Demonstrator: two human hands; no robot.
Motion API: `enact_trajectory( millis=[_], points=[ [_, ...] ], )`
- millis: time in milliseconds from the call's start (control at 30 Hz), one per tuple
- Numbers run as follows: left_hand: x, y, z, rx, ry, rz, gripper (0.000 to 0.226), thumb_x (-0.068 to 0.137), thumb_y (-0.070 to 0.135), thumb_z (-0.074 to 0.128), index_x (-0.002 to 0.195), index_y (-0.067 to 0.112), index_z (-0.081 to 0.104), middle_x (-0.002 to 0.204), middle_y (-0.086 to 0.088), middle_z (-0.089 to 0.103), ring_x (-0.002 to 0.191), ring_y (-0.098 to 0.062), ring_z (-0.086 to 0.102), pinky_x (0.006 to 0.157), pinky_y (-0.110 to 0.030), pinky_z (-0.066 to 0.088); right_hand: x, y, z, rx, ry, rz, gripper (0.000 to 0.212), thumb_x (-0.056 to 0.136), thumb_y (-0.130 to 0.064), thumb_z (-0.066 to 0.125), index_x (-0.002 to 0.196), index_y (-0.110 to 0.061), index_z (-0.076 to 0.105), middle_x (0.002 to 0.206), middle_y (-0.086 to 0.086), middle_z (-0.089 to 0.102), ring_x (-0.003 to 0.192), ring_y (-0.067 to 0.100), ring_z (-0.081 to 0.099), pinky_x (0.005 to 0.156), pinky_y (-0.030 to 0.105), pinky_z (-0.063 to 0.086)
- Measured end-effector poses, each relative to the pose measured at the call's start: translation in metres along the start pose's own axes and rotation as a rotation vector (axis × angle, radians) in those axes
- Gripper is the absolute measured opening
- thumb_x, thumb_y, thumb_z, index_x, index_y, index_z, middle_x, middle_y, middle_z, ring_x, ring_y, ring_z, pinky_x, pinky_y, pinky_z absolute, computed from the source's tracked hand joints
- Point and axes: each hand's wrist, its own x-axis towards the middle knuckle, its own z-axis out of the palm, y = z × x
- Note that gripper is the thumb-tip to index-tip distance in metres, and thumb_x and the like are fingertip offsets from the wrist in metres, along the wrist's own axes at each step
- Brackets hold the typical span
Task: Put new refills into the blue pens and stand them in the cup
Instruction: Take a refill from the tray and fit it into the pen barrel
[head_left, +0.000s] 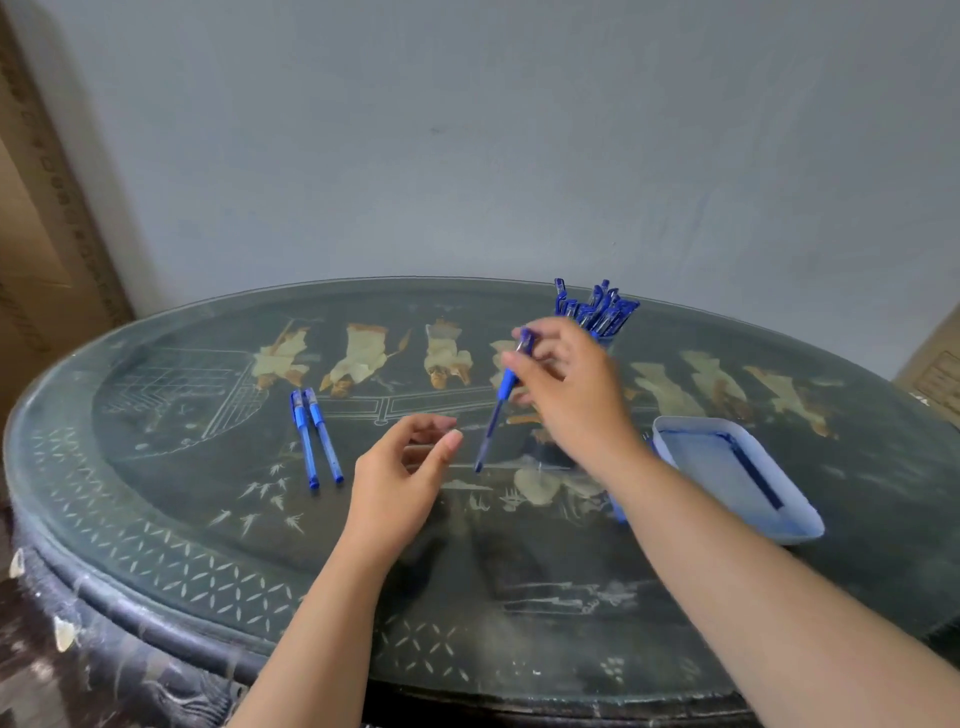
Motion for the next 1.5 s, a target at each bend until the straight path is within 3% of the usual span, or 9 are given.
enact_trajectory(
  millis=[167,400,567,733,867,1033,1233,1367,1500],
  points=[
    [0.016,-0.004,0.007,-0.042,0.069,-0.047,0.009,0.092,0.031,0.064,0.099,0.026,0.069,0.097,0.005,0.071,0.093,-0.008,0.068,0.09,-0.032,0.055,0.053,-0.019,-0.06,0.018,0.254,-0.091,0.034,0.089,-0.004,0.067,0.098,-0.033,0.052,0.071,0.0,0.058,0.069,0.016,0.069,0.057,0.036,0.061],
    [0.022,-0.016,0.006,-0.027,0.117,-0.047,0.008,0.093,0.031,0.062,0.098,0.033,0.067,0.097,0.006,0.07,0.094,-0.009,0.067,0.09,-0.04,0.056,0.118,-0.02,-0.088,-0.096,0.516,-0.208,0.03,0.089,-0.01,0.067,0.093,-0.032,0.047,0.073,-0.005,0.058,0.071,0.021,0.067,0.065,0.043,0.061],
    [0.025,-0.018,0.006,-0.055,0.116,-0.052,0.008,0.093,0.029,0.062,0.097,0.034,0.069,0.095,0.005,0.072,0.094,-0.011,0.068,0.089,-0.041,0.057,0.137,0.015,-0.073,-0.515,0.351,-0.122,0.023,0.09,-0.025,0.068,0.107,-0.016,0.055,0.082,0.004,0.067,0.08,0.026,0.063,0.071,0.032,0.048],
    [0.025,-0.018,0.006,-0.057,0.106,-0.052,0.009,0.094,0.027,0.062,0.096,0.032,0.069,0.094,0.003,0.071,0.091,-0.011,0.069,0.087,-0.037,0.057,0.144,0.042,-0.071,-0.68,0.242,-0.043,0.017,0.091,-0.028,0.068,0.094,-0.012,0.065,0.093,0.009,0.071,0.093,0.029,0.062,0.08,0.038,0.052],
    [0.025,-0.016,0.007,-0.036,0.089,-0.061,0.009,0.093,0.03,0.061,0.098,0.034,0.067,0.096,0.004,0.071,0.093,-0.013,0.069,0.086,-0.036,0.057,0.148,0.05,-0.074,-0.865,0.142,-0.034,0.026,0.093,-0.033,0.066,0.085,-0.01,0.073,0.096,0.007,0.071,0.106,0.031,0.052,0.087,0.035,0.041],
    [0.025,-0.014,0.008,-0.024,0.089,-0.06,0.008,0.093,0.03,0.061,0.096,0.035,0.067,0.096,0.004,0.071,0.094,-0.012,0.068,0.088,-0.039,0.057,0.154,0.049,-0.074,-0.92,0.093,0.026,0.022,0.095,-0.031,0.06,0.091,-0.015,0.074,0.105,0.005,0.07,0.111,0.031,0.052,0.09,0.036,0.042],
    [0.014,-0.004,0.008,-0.061,0.119,0.002,0.012,0.094,0.025,0.063,0.101,0.033,0.068,0.098,0.01,0.07,0.098,-0.009,0.067,0.09,-0.041,0.056,0.122,0.035,-0.066,-0.77,0.234,-0.144,0.019,0.095,-0.017,0.055,0.11,-0.01,0.065,0.114,0.009,0.066,0.112,0.033,0.051,0.095,0.038,0.037],
    [0.004,0.008,-0.018,-0.094,0.286,0.075,0.012,0.094,0.019,0.063,0.1,0.029,0.068,0.096,0.012,0.071,0.096,-0.008,0.067,0.087,-0.028,0.054,0.066,0.024,-0.018,-0.589,0.271,-0.308,0.013,0.089,-0.008,0.059,0.1,-0.01,0.066,0.1,0.005,0.066,0.097,0.028,0.052,0.087,0.033,0.034],
    [-0.005,0.006,-0.067,0.034,0.522,0.061,0.012,0.095,0.017,0.061,0.097,0.026,0.069,0.093,0.011,0.071,0.089,0.0,0.066,0.081,-0.021,0.05,0.01,0.026,0.047,-0.476,0.068,-0.192,0.007,0.089,-0.01,0.061,0.091,-0.015,0.067,0.09,-0.005,0.063,0.091,0.016,0.05,0.083,0.033,0.042]
  ],
)
